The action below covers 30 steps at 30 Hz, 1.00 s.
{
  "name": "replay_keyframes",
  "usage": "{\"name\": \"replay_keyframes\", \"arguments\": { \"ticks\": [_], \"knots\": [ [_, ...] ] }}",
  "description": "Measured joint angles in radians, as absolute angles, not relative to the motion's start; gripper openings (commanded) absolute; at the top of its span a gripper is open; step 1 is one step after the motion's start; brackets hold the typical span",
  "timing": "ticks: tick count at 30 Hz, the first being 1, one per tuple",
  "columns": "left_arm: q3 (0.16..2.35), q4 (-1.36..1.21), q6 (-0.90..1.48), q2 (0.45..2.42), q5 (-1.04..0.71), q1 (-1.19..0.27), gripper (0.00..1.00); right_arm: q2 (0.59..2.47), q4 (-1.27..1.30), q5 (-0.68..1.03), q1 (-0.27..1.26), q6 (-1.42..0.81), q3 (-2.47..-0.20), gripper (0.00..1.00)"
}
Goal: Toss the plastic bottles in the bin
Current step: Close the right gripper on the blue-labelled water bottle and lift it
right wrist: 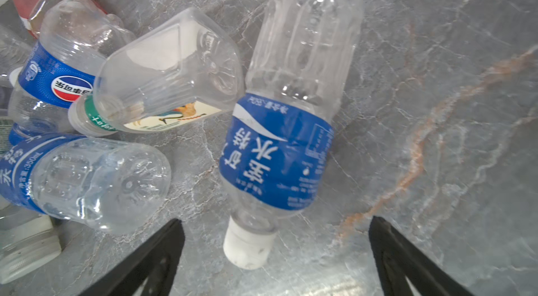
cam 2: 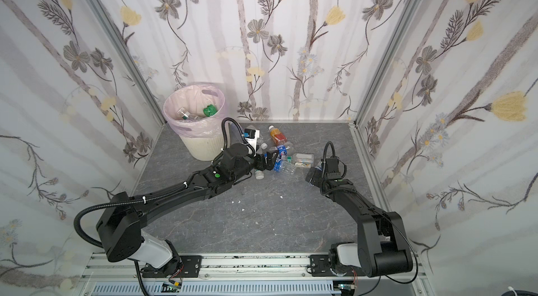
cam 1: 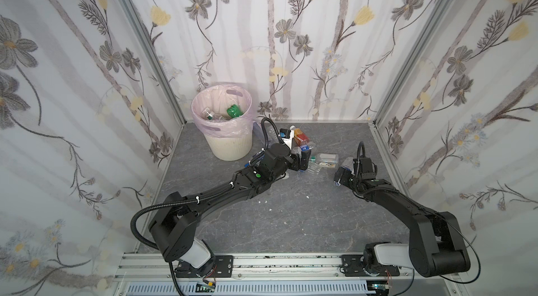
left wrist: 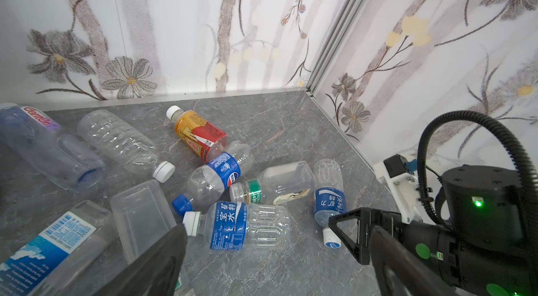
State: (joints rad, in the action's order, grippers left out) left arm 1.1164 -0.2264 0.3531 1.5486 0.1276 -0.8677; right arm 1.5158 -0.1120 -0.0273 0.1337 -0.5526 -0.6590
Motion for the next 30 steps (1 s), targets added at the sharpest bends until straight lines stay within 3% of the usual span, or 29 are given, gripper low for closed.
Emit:
{"name": "replay_keyframes", "arguments": {
  "ticks": [5,13,17,25,30],
  "knots": [
    [1.119,-0.22,0.378,1.596,0.112,-0.881,1.0,1.6,-0.078,-0.007,0.117,-0.549,-0.696,0.95],
    [1.143,-0.205,0.4,1.663,0.082,-0.894,1.0,1.681,-0.048,0.019,0.104,-0.549,-0.715,0.76],
    [1.144,-0.205,0.409,1.672,0.081,-0.895,1.0,1.681,-0.038,0.032,0.101,-0.549,-0.702,0.72],
    [1.144,-0.205,0.424,1.672,0.08,-0.895,1.0,1.637,-0.035,0.054,0.1,-0.549,-0.663,0.53],
    [1.122,-0.203,0.437,1.657,0.08,-0.895,1.0,1.609,-0.035,0.073,0.1,-0.549,-0.636,0.52]
  ]
}}
